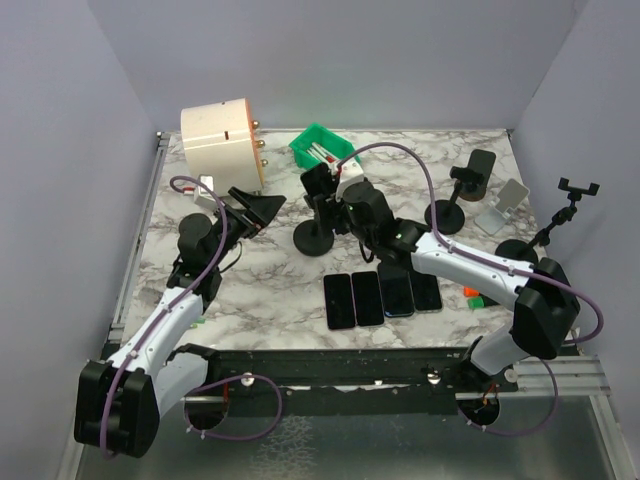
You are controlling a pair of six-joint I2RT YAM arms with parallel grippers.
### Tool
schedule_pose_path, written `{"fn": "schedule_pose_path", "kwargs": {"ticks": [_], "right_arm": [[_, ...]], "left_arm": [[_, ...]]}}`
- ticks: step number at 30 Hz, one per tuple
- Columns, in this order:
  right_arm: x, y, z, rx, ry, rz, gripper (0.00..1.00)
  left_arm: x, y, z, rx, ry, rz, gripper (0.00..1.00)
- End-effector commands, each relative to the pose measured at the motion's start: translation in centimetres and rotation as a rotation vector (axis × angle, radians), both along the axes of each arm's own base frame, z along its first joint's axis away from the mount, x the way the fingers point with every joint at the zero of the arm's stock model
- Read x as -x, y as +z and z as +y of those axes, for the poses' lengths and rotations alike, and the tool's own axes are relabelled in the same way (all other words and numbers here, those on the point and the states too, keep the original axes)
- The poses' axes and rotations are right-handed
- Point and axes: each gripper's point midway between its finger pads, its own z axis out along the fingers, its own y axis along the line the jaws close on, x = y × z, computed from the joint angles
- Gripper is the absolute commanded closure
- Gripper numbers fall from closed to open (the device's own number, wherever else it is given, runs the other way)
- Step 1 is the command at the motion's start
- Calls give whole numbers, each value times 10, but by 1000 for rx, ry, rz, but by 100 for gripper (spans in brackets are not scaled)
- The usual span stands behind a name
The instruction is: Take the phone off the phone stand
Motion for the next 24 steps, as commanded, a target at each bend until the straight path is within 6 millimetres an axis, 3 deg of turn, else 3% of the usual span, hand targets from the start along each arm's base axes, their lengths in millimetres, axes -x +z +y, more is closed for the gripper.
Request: {"fn": "schedule_pose_path", "kwargs": {"ticks": [1, 11, 24], "right_arm": [[-3, -3, -20, -84, -165, 36, 52], [-5, -16, -25, -118, -230, 51, 49], [-10, -19, 14, -138, -220, 72, 49]], "left_arm": [[3, -7, 1, -2, -6, -9, 12], [6, -17, 3, -7, 0, 3, 12], [13, -24, 4, -7, -2, 9, 13]]}}
